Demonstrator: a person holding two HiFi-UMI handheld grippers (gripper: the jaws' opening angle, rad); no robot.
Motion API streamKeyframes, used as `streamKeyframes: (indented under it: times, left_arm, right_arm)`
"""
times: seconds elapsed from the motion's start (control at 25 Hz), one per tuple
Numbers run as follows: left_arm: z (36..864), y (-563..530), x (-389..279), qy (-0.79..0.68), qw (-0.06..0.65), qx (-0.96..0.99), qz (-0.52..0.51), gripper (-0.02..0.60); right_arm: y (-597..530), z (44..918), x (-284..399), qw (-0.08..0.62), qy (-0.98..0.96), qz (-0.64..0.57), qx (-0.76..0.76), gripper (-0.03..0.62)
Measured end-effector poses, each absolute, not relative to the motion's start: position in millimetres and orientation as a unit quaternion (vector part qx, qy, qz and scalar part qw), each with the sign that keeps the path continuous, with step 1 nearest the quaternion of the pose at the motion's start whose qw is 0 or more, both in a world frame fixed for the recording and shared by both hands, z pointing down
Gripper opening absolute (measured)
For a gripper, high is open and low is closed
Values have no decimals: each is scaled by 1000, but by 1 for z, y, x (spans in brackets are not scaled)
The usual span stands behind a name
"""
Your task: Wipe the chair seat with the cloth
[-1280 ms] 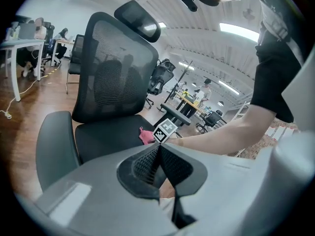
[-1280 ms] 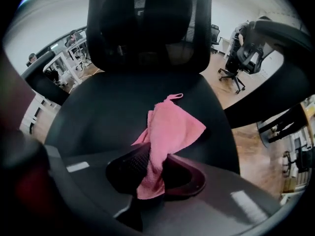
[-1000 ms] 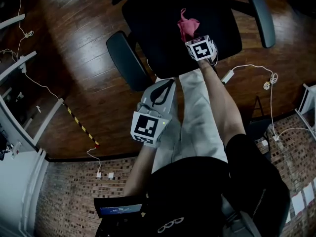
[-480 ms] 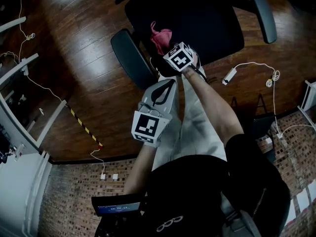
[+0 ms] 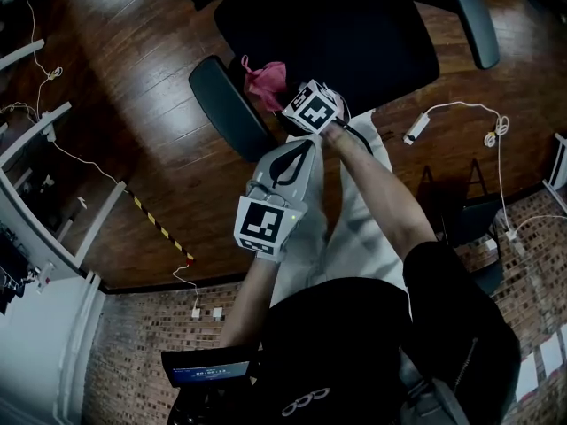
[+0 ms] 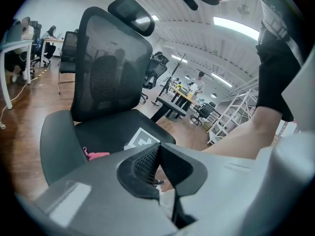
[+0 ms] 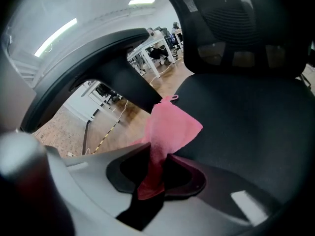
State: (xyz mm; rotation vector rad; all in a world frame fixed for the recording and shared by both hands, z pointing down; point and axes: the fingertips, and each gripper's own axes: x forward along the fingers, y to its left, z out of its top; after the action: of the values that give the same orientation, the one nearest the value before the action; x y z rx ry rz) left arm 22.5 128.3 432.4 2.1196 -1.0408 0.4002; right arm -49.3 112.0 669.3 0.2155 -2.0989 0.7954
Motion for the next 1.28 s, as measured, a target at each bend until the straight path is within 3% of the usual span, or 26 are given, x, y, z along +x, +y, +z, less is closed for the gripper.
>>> streamKeyframes:
  times: [0.28,0.88,1.28]
  left_arm:
    - [432,120,51,-391,362,830,164,-8]
    - [427,105,95,-392,364,831,156,-8]
    - [419,106,107,-394,357,833,151,-8]
  right_arm:
    - [71,687,20,458,-822,306,144,71]
    - [-48,683,254,506,-747,275,332,71]
    - [-73,654,350,534,-669,215,471,71]
